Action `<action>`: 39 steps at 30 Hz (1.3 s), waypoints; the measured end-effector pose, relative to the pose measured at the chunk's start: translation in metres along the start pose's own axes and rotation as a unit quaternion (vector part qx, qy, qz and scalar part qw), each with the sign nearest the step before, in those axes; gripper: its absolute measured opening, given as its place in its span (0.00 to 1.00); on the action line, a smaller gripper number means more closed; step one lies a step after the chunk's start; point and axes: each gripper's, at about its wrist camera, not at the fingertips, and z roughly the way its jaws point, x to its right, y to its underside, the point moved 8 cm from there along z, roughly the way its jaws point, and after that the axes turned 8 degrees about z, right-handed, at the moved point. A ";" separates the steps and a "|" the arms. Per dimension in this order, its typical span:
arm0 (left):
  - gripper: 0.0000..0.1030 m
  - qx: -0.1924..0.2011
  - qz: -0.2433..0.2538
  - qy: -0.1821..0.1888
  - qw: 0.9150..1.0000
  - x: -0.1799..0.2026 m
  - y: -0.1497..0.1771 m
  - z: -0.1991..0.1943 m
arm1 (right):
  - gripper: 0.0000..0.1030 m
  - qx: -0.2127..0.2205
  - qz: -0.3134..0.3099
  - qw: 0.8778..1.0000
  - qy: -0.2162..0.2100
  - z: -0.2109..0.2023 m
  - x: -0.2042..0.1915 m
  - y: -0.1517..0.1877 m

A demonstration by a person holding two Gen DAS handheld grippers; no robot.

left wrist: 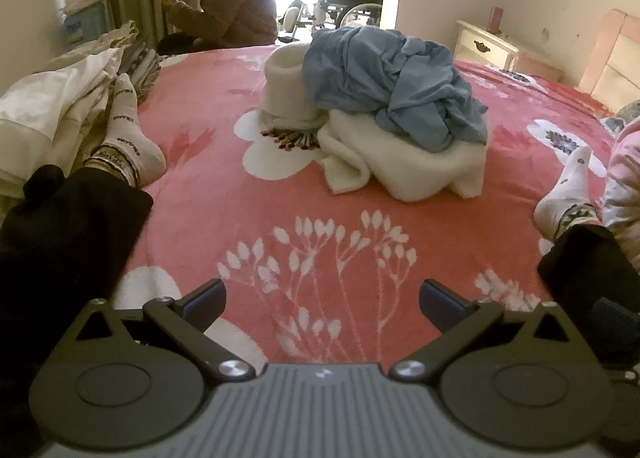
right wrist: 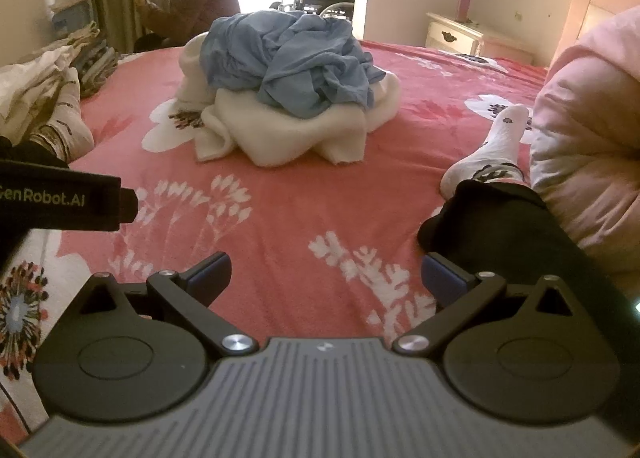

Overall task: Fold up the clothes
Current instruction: 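Move both grippers toward the clothes pile on the bed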

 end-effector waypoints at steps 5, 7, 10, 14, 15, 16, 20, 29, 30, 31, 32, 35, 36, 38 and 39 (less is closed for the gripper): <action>1.00 -0.006 0.003 -0.008 1.000 0.000 -0.004 0.001 | 0.99 0.000 0.001 1.000 0.001 0.001 0.002 -0.002; 1.00 -0.005 0.003 -0.010 1.000 0.000 -0.004 0.000 | 0.99 0.001 -0.001 1.000 0.007 0.001 0.001 -0.001; 1.00 0.005 0.002 -0.015 1.000 -0.009 0.001 0.001 | 0.99 -0.003 0.001 1.000 0.012 0.002 0.001 0.001; 1.00 0.011 0.002 -0.010 1.000 -0.012 0.001 -0.002 | 0.99 -0.006 0.000 1.000 0.017 0.003 0.001 0.002; 1.00 0.012 0.003 -0.009 1.000 -0.011 0.002 -0.003 | 0.99 -0.006 -0.001 1.000 0.018 0.003 0.002 0.002; 1.00 0.008 0.004 -0.010 1.000 -0.010 0.002 -0.001 | 0.99 -0.007 -0.001 1.000 0.020 0.004 0.002 0.002; 1.00 -0.006 0.005 -0.014 1.000 -0.008 0.002 0.006 | 0.99 -0.012 0.002 1.000 0.026 0.005 0.004 0.003; 1.00 -0.015 0.002 -0.025 1.000 -0.010 0.003 0.009 | 0.99 -0.024 0.011 0.999 0.035 0.008 0.010 0.005; 1.00 -0.016 0.002 -0.027 0.999 -0.010 0.003 0.009 | 0.99 -0.024 0.011 0.999 0.035 0.007 0.009 0.005; 1.00 -0.017 0.001 -0.029 0.999 -0.011 0.004 0.009 | 0.99 -0.024 0.010 0.999 0.035 0.007 0.009 0.005; 1.00 -0.019 0.000 -0.030 0.999 -0.012 0.005 0.009 | 0.99 -0.024 0.010 0.999 0.035 0.007 0.009 0.005; 1.00 -0.020 0.005 -0.018 1.000 -0.011 0.006 0.009 | 0.99 -0.024 0.007 0.999 0.035 0.007 0.008 0.005; 1.00 -0.021 0.004 -0.020 1.000 -0.011 0.003 0.012 | 0.99 -0.024 0.006 0.999 0.035 0.007 0.008 0.005; 1.00 -0.022 0.004 -0.019 1.000 -0.011 0.002 0.012 | 0.99 -0.024 0.007 0.999 0.036 0.007 0.008 0.005; 1.00 -0.021 0.004 -0.018 1.000 -0.011 0.003 0.012 | 0.99 -0.024 0.007 0.999 0.036 0.007 0.008 0.005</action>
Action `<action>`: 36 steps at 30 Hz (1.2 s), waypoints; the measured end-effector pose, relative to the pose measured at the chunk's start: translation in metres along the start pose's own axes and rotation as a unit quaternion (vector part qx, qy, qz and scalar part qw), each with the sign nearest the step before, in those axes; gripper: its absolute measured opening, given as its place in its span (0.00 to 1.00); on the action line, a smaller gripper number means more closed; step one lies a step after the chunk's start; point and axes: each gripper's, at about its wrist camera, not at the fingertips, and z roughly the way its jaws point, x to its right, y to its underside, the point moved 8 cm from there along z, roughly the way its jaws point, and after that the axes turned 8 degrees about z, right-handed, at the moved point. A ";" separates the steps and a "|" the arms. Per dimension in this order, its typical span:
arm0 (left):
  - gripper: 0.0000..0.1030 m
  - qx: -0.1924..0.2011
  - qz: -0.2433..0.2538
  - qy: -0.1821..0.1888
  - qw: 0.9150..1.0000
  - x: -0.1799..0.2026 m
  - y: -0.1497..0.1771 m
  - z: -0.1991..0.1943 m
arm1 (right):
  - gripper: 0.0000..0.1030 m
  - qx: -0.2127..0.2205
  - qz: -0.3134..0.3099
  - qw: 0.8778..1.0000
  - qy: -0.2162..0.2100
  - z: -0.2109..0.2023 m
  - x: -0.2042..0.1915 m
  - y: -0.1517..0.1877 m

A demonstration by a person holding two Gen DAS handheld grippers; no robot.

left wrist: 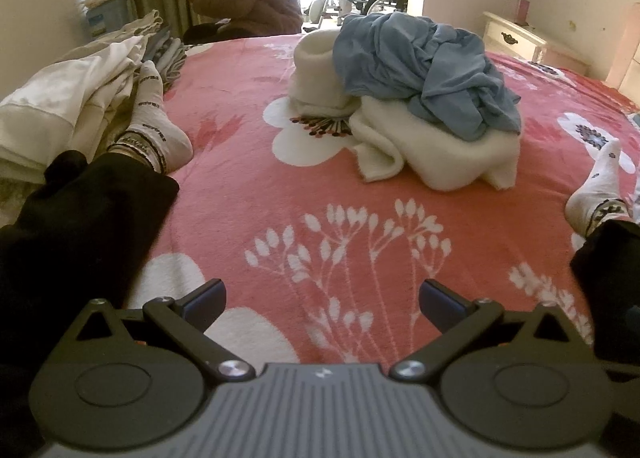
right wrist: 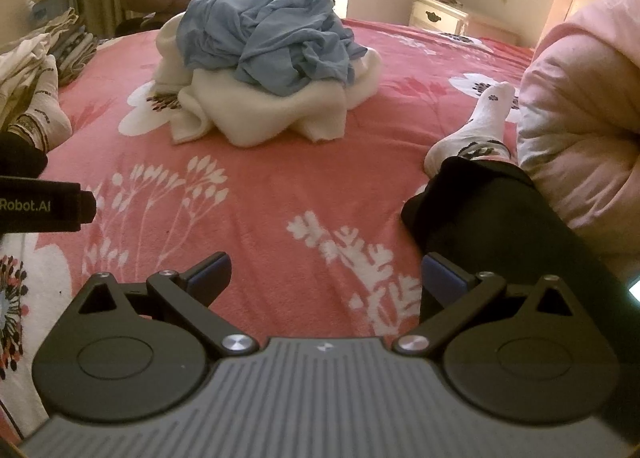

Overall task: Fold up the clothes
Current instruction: 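Move both grippers toward the clothes pile on the bed, then grasp the light blue t-shirt with the right gripper and pull it off the pile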

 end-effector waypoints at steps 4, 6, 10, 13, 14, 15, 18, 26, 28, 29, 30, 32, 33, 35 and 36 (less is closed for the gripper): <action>1.00 -0.001 0.001 0.004 1.000 0.000 0.002 0.000 | 0.99 -0.001 -0.001 1.000 0.001 0.000 0.000 0.000; 1.00 -0.003 0.000 0.005 1.000 0.000 0.003 0.000 | 0.99 -0.002 -0.002 1.000 0.001 0.000 -0.001 0.000; 1.00 -0.005 -0.001 0.005 1.000 0.000 0.004 0.000 | 0.99 -0.002 -0.004 1.000 0.000 0.000 -0.001 0.001; 1.00 -0.006 -0.002 0.005 1.000 -0.001 0.006 0.000 | 0.99 -0.003 -0.004 1.000 0.001 0.001 -0.001 0.001; 1.00 -0.007 -0.002 0.005 1.000 -0.001 0.006 0.000 | 0.99 -0.003 -0.004 1.000 0.001 0.001 -0.002 0.001; 1.00 -0.008 -0.002 0.005 1.000 -0.001 0.007 0.000 | 0.99 -0.004 -0.004 1.000 0.001 0.001 -0.002 0.001; 1.00 -0.009 -0.002 0.007 1.000 0.001 0.003 0.003 | 0.99 -0.004 -0.004 1.000 0.001 0.001 -0.002 0.001; 1.00 0.018 0.015 0.017 1.000 -0.003 -0.018 0.014 | 0.99 0.005 -0.001 1.000 -0.003 0.000 0.002 -0.002; 1.00 0.042 0.021 0.018 0.999 -0.006 -0.038 0.017 | 0.99 0.020 -0.015 1.000 -0.010 -0.003 -0.001 -0.018; 1.00 0.059 0.024 0.019 0.998 -0.009 -0.052 0.018 | 0.99 0.037 -0.029 0.999 -0.016 -0.006 -0.004 -0.031; 1.00 0.078 0.028 0.023 0.996 -0.011 -0.069 0.021 | 0.99 0.055 -0.042 0.997 -0.023 -0.009 -0.008 -0.046; 1.00 0.118 0.035 0.033 0.992 -0.014 -0.104 0.027 | 0.99 0.083 -0.058 0.994 -0.048 -0.013 -0.015 -0.080; 1.00 0.137 0.038 0.037 0.989 -0.015 -0.122 0.033 | 0.99 0.090 -0.063 0.991 -0.070 -0.013 -0.019 -0.100; 1.00 0.172 0.045 0.047 0.983 -0.017 -0.160 0.047 | 0.99 0.097 -0.066 0.988 -0.103 -0.006 -0.028 -0.139; 1.00 0.184 0.049 0.056 0.980 -0.012 -0.177 0.056 | 0.99 0.100 -0.068 0.986 -0.113 0.002 -0.031 -0.158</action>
